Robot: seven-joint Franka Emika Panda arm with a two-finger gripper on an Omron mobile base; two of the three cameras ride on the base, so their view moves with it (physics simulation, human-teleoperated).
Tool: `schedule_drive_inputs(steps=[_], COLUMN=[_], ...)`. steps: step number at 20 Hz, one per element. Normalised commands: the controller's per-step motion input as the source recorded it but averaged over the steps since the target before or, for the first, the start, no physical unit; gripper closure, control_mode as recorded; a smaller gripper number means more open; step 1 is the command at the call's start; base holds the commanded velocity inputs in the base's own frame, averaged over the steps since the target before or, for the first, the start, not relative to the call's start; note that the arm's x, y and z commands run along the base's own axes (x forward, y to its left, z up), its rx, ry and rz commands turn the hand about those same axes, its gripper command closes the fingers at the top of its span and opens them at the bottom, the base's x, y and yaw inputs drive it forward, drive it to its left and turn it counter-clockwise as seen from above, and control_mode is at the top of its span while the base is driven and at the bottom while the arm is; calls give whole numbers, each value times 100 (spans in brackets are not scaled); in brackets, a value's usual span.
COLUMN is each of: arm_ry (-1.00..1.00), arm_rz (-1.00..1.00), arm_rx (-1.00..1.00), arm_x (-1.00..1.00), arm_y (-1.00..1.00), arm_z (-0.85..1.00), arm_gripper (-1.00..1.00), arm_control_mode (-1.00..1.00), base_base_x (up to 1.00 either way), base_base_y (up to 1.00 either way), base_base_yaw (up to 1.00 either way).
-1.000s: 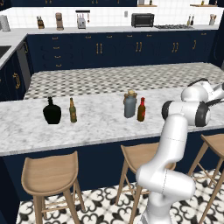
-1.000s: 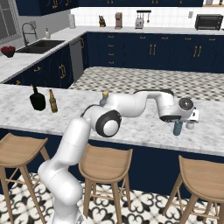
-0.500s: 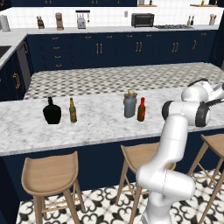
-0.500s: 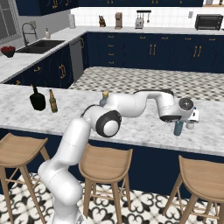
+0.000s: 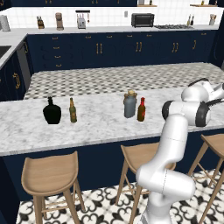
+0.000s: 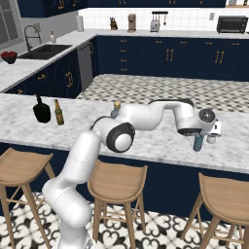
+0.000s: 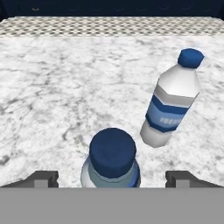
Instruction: Move the plastic bottles in the middle to the plastics group, and the glass bottles in the middle to the glass group.
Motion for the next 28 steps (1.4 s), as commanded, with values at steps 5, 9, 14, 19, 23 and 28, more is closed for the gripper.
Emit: schedule_drive_inputs(steps=[5,9,14,19,23,28], arm_ry=[-7,-5,0,6,11,2], arm_rz=[-1,0,0,2,11,9], arm_rx=[-3,-8,-15,-18,-18,-13], arm_x=[-23,-30,-26,-26,-21,-31], arm_y=[29,59,100,100,100,93], arm_z=[50,56,12,21,41,87], arm_gripper=[-100,-100,-100,-100,-100,-100], arm_control_mode=[-100,-100,-100,-100,-100,-100], base_base_x=[0,0,0,0,0,0], base_base_y=[0,0,0,0,0,0], base_base_yaw=[0,0,0,0,0,0])
